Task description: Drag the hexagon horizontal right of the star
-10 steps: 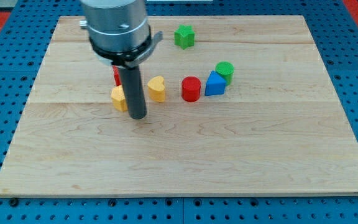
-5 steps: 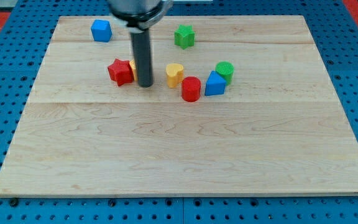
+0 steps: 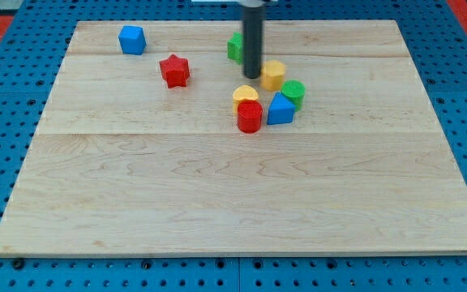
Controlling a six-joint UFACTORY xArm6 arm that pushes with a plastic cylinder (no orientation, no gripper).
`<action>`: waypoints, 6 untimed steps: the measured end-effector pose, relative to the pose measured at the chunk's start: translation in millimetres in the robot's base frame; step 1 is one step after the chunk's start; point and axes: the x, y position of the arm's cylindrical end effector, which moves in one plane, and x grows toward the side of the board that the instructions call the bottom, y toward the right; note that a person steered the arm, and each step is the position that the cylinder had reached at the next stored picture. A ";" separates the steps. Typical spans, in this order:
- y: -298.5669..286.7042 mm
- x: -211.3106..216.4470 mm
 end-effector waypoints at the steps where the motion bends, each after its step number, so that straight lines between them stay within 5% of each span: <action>1: -31.9 17.6; 3: 45.2 39.4; 4: 29.1 -9.3; 6: 78.8 -36.3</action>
